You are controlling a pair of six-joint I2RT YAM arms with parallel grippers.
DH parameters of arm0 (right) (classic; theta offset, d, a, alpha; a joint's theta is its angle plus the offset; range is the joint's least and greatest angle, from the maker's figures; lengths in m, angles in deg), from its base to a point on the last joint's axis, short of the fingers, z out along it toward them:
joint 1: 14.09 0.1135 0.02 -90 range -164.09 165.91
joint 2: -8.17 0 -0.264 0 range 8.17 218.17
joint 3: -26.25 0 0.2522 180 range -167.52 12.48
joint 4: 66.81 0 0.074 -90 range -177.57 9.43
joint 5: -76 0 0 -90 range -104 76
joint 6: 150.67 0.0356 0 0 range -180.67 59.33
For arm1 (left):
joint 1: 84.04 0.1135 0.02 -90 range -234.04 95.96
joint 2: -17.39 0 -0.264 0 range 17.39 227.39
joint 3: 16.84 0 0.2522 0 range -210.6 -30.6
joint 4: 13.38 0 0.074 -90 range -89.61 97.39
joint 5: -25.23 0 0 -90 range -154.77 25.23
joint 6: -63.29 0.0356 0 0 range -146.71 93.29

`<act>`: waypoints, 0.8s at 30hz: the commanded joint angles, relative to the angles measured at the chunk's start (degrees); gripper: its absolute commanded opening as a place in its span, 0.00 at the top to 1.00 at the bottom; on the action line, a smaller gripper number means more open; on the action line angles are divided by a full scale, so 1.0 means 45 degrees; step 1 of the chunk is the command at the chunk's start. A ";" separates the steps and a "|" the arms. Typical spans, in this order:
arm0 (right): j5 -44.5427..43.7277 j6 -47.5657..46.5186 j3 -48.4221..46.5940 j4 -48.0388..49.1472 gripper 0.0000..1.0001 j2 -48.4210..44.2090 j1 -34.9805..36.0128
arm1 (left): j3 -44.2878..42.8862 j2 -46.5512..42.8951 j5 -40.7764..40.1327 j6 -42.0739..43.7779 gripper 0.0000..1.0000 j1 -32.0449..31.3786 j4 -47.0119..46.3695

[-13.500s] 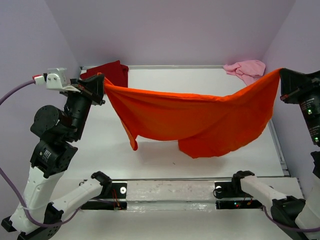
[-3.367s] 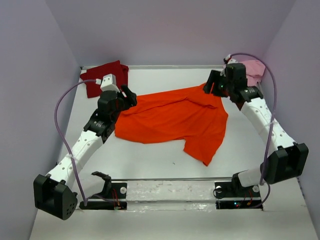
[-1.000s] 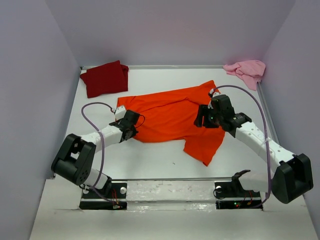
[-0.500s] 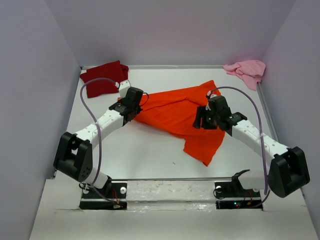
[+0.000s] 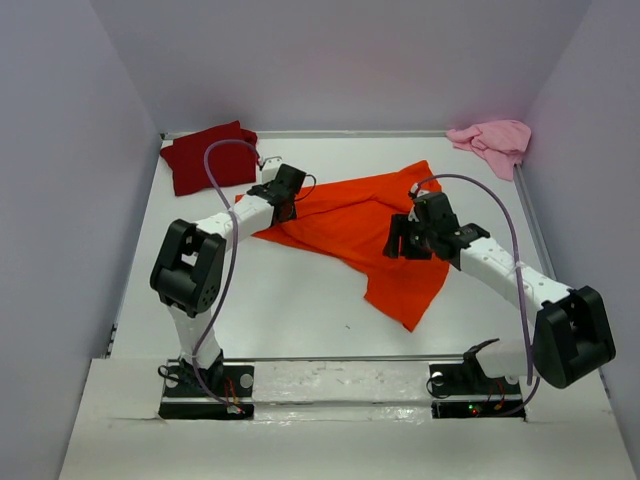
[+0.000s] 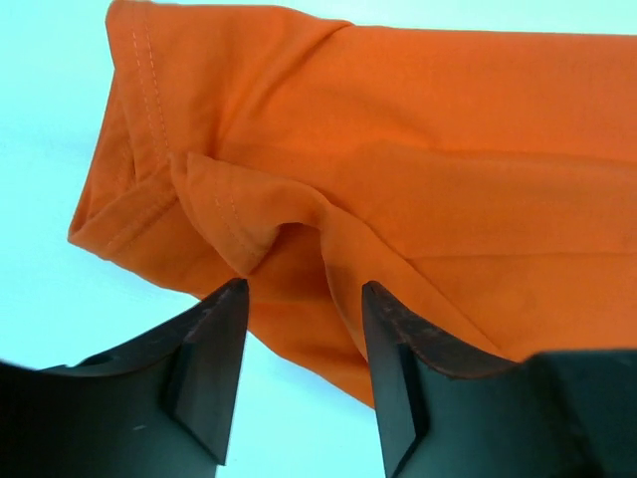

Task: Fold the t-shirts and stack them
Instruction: Fold the tshirt

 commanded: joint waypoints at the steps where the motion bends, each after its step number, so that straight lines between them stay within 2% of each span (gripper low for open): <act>1: 0.0336 -0.0126 0.0080 0.0813 0.37 0.0189 -0.0042 | -0.0240 -0.0625 -0.0493 0.0379 0.40 0.0194 -0.0154; 9: 0.0414 -0.0126 0.0099 0.0970 0.37 0.0403 -0.0042 | 0.0618 -0.1856 -0.0669 0.0399 0.38 0.0175 -0.0252; 24: 0.0512 -0.0087 0.0333 0.1067 0.37 0.0404 -0.0042 | 0.1206 -0.0646 -0.0611 -0.0285 0.39 0.0799 -0.0993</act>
